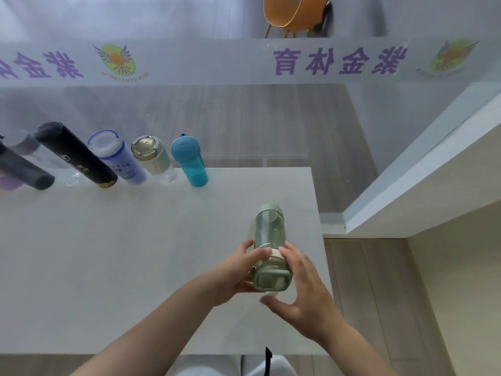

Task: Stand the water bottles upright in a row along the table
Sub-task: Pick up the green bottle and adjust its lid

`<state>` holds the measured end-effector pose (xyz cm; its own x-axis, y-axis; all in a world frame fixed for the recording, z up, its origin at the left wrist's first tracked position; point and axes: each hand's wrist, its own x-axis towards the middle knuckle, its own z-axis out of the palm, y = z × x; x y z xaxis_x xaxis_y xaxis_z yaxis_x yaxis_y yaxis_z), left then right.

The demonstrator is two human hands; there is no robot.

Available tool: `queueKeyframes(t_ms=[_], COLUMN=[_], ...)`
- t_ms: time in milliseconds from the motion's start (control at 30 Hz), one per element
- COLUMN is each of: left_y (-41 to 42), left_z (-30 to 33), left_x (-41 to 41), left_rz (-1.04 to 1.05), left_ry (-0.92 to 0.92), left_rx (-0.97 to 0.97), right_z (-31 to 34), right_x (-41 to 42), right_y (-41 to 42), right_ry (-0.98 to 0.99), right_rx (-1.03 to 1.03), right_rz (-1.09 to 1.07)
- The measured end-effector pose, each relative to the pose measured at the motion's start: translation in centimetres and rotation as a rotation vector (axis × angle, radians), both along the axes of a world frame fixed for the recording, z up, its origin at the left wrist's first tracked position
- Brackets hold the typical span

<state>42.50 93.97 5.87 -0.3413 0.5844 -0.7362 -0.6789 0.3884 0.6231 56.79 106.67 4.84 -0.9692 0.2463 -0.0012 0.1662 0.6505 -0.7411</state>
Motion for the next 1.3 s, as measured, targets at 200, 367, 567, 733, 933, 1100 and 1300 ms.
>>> queueKeyframes(t_ms=[200, 367, 567, 733, 933, 1100, 1300], left_y=[-0.3, -0.3, 0.5, 2.2, 2.7, 3.1, 3.0], left_z=[1.9, 2.7, -1.2, -3.1, -4.0, -3.8, -4.0], left_x=[-0.4, -2.8, -6.3, -7.2, -6.4, -4.4, -3.7], left_rz=[-0.106, -0.14, -0.372, -0.296, 0.012, 0.221, 0.288], left_ry=[0.027, 0.304, 0.84, 0.921, 0.912, 0.93, 0.898], left_rx=[0.027, -0.161, -0.179, 0.014, -0.015, -0.067, 0.032], right_z=[2.0, 4.0, 5.6, 5.8, 4.1, 1.1, -0.5], right_x=[-2.2, -5.1, -9.9, -12.2, -11.8, -9.7, -11.3], right_y=[0.7, 4.1, 6.8, 7.1, 6.2, 2.9, 0.5], right_ry=[0.102, 0.106, 0.08, 0.059, 0.197, 0.208, 0.074], right_rx=[0.056, -0.016, -0.112, -0.108, 0.043, -0.056, -0.174], right_rz=[-0.065, 0.002, 0.11, 0.162, -0.021, -0.169, -0.222])
